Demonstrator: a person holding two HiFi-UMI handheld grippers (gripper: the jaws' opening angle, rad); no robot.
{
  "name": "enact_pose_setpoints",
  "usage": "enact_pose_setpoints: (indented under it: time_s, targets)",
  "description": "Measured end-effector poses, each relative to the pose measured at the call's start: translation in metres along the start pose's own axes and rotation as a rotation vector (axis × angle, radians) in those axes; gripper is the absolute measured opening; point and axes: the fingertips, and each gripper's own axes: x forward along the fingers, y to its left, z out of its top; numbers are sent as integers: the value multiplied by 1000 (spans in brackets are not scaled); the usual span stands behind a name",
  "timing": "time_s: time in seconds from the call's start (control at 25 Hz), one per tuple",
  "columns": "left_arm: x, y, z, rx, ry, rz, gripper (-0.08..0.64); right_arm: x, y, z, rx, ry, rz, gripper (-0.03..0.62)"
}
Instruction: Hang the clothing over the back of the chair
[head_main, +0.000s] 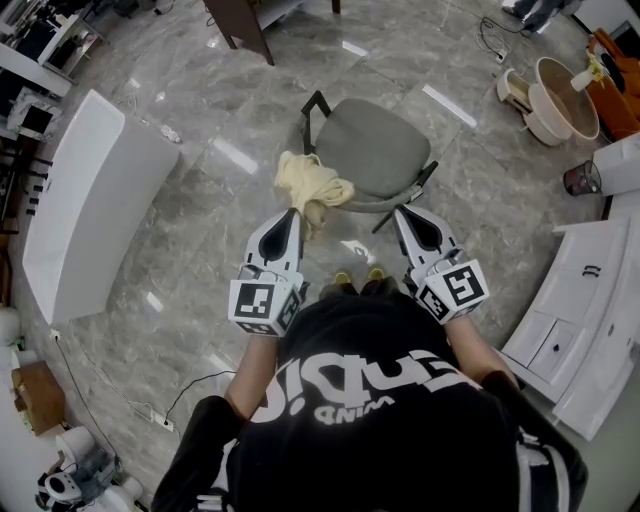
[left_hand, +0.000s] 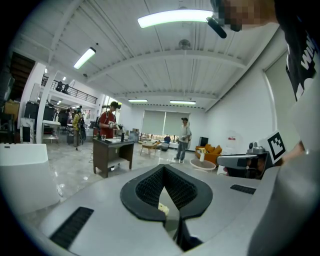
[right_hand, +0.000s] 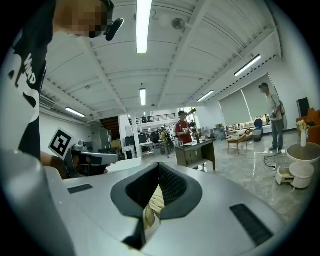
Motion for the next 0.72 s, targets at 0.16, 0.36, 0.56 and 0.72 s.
enact_pose_setpoints:
  time_s: [0.16, 0.36, 0.56, 0.72]
  targets:
    - [-1, -2, 0, 1, 1, 3, 15, -2, 1, 1, -8, 0, 14, 14]
    - [-2, -1, -2, -2, 3, 10, 15, -3, 5, 1, -11, 0, 32, 14]
    - [-1, -2, -3, -3, 3, 13, 15, -4, 7, -1, -10, 1, 49, 14]
    - [-3, -3, -4, -7, 5, 15, 15, -7, 8, 0, -6, -1, 53, 14]
